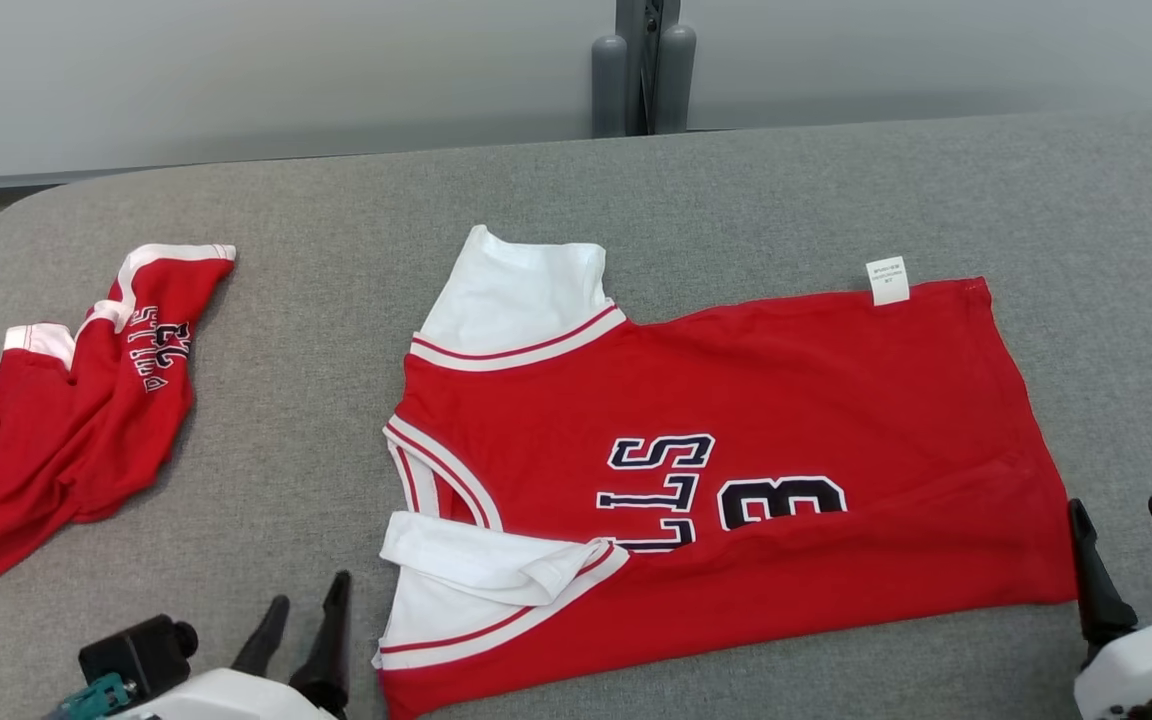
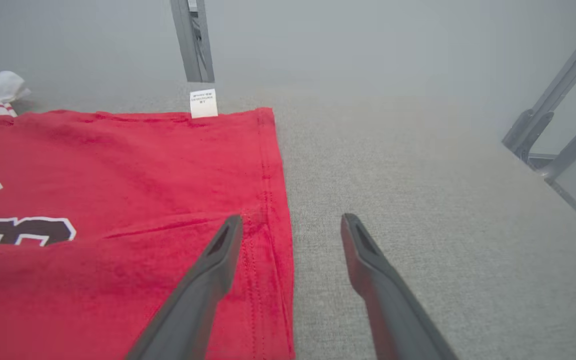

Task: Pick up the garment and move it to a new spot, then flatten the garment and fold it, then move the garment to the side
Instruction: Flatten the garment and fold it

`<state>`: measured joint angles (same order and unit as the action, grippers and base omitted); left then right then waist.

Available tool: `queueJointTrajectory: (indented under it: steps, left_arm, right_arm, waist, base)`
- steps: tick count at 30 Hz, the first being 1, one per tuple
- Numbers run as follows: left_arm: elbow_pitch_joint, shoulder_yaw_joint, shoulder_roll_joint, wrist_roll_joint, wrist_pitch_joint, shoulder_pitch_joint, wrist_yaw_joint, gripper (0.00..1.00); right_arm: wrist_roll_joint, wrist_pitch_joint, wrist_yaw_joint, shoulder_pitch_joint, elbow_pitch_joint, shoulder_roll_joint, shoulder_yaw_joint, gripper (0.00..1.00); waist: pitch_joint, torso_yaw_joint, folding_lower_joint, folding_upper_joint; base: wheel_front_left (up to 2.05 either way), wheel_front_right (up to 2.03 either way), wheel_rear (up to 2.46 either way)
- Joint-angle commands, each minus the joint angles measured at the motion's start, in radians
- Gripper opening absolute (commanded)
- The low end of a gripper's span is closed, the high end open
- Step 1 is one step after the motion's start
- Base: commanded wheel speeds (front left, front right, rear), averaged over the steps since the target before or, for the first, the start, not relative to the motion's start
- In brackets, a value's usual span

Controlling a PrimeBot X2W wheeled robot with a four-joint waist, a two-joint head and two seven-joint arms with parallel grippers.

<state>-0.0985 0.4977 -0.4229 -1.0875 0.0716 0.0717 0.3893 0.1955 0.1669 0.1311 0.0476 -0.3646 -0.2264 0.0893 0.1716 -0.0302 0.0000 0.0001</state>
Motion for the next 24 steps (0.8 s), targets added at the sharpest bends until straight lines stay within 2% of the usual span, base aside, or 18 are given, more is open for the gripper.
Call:
queueJointTrajectory:
  steps: [1, 7, 15, 20, 24]
  left_arm:
    - [-0.005, -0.016, -0.003, 0.023, 0.027, -0.027, 0.009, 1.0]
    - [0.006, -0.021, 0.015, 0.087, 0.098, -0.091, 0.018, 1.0]
    - [0.12, 0.04, 0.068, 0.192, 0.156, -0.211, -0.037, 1.0]
    - [0.254, 0.094, 0.103, 0.236, 0.129, -0.352, -0.079, 1.0]
    - [0.377, 0.13, 0.116, 0.256, 0.047, -0.5, -0.119, 1.0]
  right_arm:
    - [-0.024, 0.022, -0.001, 0.01, 0.031, 0.018, 0.004, 1.0]
    - [-0.073, 0.068, -0.001, 0.046, 0.104, 0.082, -0.021, 1.0]
    - [-0.092, 0.1, -0.001, 0.085, 0.108, 0.143, -0.116, 1.0]
    - [-0.092, 0.101, -0.001, 0.088, 0.109, 0.155, -0.14, 1.0]
    - [-0.094, 0.101, -0.001, 0.109, 0.112, 0.152, -0.147, 1.0]
  waist:
    - [-0.009, -0.002, 0.0, -0.0001]
    - [-0.029, -0.003, 0.0, -0.0001]
    - [-0.042, -0.004, 0.0, -0.0001]
    - [-0.025, -0.002, 0.0, -0.0001]
    - [0.014, -0.014, 0.0, -0.0001]
  base:
    - [0.0, 0.0, 0.0]
    - [0.0, 0.0, 0.0]
    - [0.0, 0.0, 0.0]
    - [0.0, 0.0, 0.0]
    - [0.0, 0.0, 0.0]
